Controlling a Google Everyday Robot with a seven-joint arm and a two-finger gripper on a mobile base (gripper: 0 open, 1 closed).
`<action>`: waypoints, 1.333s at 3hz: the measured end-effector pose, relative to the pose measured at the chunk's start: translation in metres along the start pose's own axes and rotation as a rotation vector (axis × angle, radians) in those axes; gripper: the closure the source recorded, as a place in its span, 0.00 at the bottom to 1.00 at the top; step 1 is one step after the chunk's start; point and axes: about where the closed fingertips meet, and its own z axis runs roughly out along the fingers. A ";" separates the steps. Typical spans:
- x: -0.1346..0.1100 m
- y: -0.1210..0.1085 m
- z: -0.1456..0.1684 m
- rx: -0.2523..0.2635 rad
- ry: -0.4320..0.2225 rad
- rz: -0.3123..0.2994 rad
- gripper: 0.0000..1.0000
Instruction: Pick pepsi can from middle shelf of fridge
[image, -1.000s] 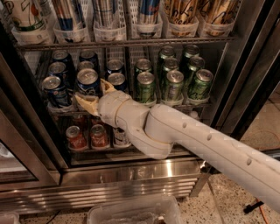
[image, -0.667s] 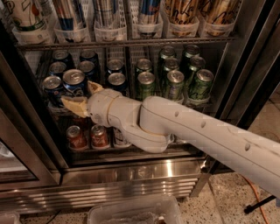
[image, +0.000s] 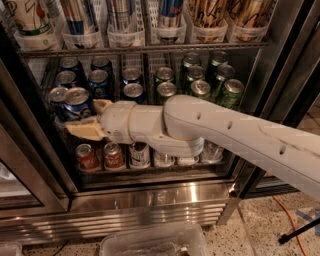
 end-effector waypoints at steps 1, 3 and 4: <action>0.030 0.003 -0.034 -0.092 0.016 0.019 1.00; 0.046 0.030 -0.086 -0.162 -0.008 0.010 1.00; 0.032 0.062 -0.115 -0.122 0.028 -0.022 1.00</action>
Offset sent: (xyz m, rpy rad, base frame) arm -0.0623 -0.1029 -0.0482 0.0382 0.0600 0.1859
